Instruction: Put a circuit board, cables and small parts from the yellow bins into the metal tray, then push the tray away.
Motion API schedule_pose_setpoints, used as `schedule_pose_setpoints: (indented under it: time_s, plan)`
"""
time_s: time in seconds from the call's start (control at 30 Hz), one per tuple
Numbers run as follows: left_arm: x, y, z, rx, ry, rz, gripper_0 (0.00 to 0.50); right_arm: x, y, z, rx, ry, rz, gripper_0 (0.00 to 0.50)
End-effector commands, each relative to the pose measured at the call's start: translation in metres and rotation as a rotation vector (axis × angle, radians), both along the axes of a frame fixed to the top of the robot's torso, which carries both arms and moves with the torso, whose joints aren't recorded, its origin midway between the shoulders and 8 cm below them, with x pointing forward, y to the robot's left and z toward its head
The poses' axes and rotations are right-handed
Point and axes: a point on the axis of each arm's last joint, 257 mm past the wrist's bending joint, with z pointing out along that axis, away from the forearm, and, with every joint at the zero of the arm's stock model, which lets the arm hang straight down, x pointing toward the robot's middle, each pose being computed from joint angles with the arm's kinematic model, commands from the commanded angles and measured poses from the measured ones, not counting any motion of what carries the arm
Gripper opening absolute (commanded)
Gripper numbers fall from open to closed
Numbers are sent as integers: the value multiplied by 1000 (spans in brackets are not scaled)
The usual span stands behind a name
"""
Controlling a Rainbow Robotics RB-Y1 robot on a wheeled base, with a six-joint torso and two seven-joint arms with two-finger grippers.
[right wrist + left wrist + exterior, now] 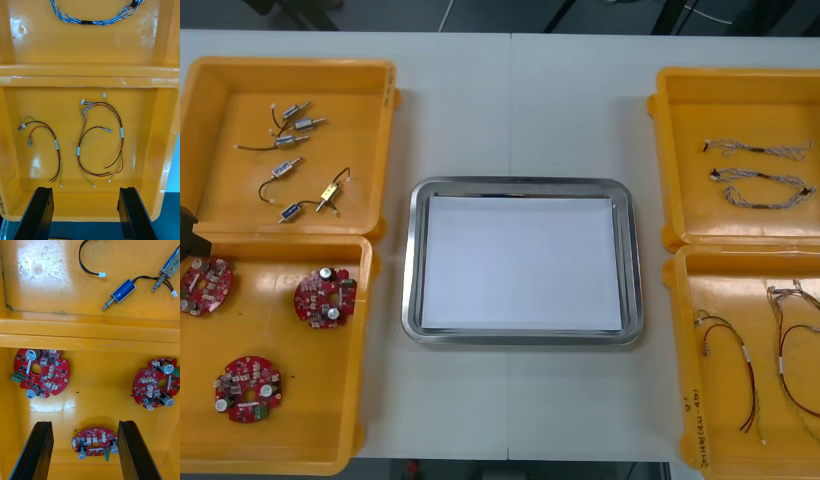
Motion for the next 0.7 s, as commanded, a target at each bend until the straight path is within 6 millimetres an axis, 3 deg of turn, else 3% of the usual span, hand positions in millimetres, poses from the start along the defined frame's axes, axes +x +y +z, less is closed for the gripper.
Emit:
schedule_pose_setpoints:
  time_s: [0.03,0.13,0.17,0.33,0.7]
  plan:
    - [6,-3,13,-25,-25,67,500,2,8,6,1,-10,1,500]
    - [6,-3,13,-25,-25,67,500,5,7,10,3,-26,-2,500]
    - [-9,-9,-14,-58,58,90,500,4,7,10,3,-25,-2,500]
    - [-6,-15,-14,-74,48,81,500,8,9,21,2,-47,5,500]
    - [-12,-23,-20,-77,16,49,500,5,6,14,10,-34,-16,500]
